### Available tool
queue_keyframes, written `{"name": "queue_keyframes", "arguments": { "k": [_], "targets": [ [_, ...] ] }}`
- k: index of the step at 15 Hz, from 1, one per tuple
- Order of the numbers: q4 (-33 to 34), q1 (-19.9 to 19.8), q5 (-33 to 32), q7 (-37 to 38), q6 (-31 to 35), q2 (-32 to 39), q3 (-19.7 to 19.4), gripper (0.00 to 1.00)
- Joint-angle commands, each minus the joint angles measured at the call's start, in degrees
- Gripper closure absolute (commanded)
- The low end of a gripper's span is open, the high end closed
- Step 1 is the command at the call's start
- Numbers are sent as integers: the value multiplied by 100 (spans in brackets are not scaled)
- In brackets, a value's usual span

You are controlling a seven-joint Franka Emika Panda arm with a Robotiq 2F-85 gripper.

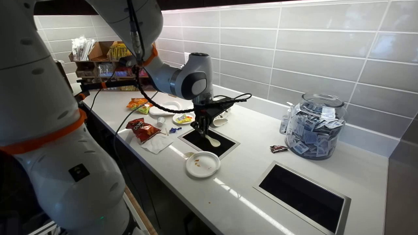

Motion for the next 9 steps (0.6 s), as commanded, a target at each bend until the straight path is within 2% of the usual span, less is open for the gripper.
{"name": "queue_keyframes", "arguments": {
  "k": [1,5,9],
  "targets": [
    [-325,-85,-1037,1398,537,-191,-91,97],
    [-262,-225,-2079,2858,336,-224,-203,97],
    [-122,-203,-2013,3283,-33,-154,-376,97]
  ]
}}
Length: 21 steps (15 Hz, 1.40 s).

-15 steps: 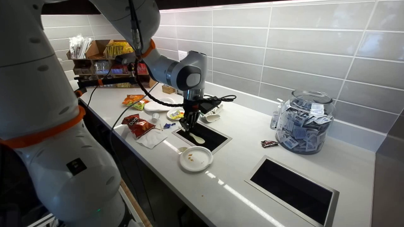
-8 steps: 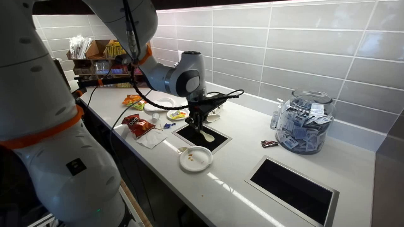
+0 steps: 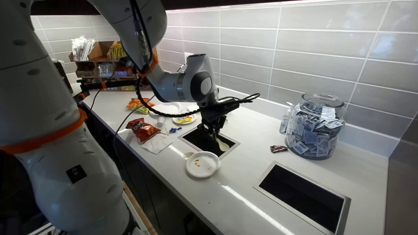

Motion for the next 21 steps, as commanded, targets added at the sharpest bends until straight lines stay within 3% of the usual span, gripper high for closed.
{"name": "queue_keyframes", "arguments": {
  "k": [1,5,11,21],
  "targets": [
    [49,-9,-82,527,-424,-57,-149,97],
    [110,-67,40,963,-627,-2,-351,97],
    [35,-365,-8,2116,-303,195,-684,97],
    [2,-713,334,2738,242,891,-1072,97]
  ]
}}
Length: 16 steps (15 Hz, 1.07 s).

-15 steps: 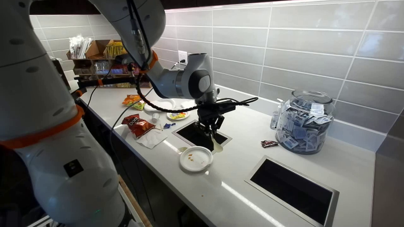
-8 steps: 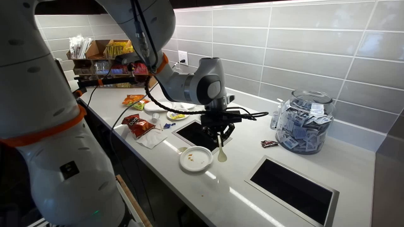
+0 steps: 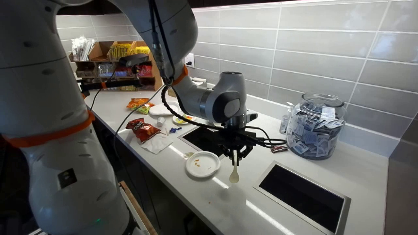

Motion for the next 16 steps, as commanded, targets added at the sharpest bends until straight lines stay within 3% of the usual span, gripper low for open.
{"name": "queue_keyframes", "arguments": {
  "k": [1,8,9,10,16],
  "targets": [
    [-31,-84,283,264,344,396,0,97],
    [-14,-213,982,212,640,831,134,97],
    [-16,-226,1038,226,649,839,151,72],
    [-33,-245,1105,185,668,816,179,61],
    [-110,-195,1106,765,657,540,154,16]
  ]
}}
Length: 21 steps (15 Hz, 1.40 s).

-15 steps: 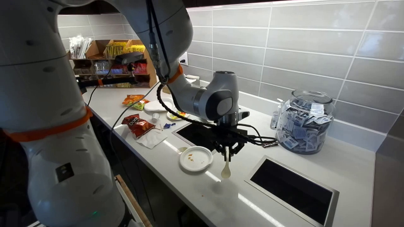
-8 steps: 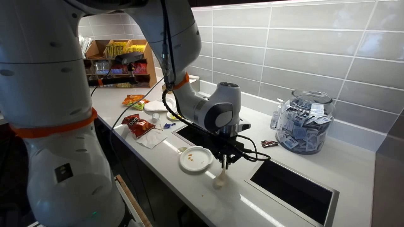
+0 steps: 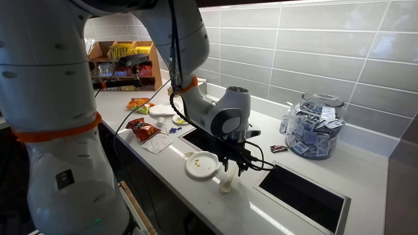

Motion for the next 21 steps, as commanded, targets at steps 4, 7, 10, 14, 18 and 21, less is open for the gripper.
{"name": "queue_keyframes", "arguments": {
  "k": [4,7,10,14,18,21],
  "targets": [
    [-154,20,205,963,-91,-438,52,0],
    [-198,88,214,1393,-141,-610,78,0],
    [-240,166,175,1807,-248,-784,142,0],
    [-347,266,82,2234,-538,-1125,226,0],
    [-471,293,22,2429,-936,-1541,276,0],
    [-558,299,-43,2509,-1256,-1881,320,0]
  ]
}}
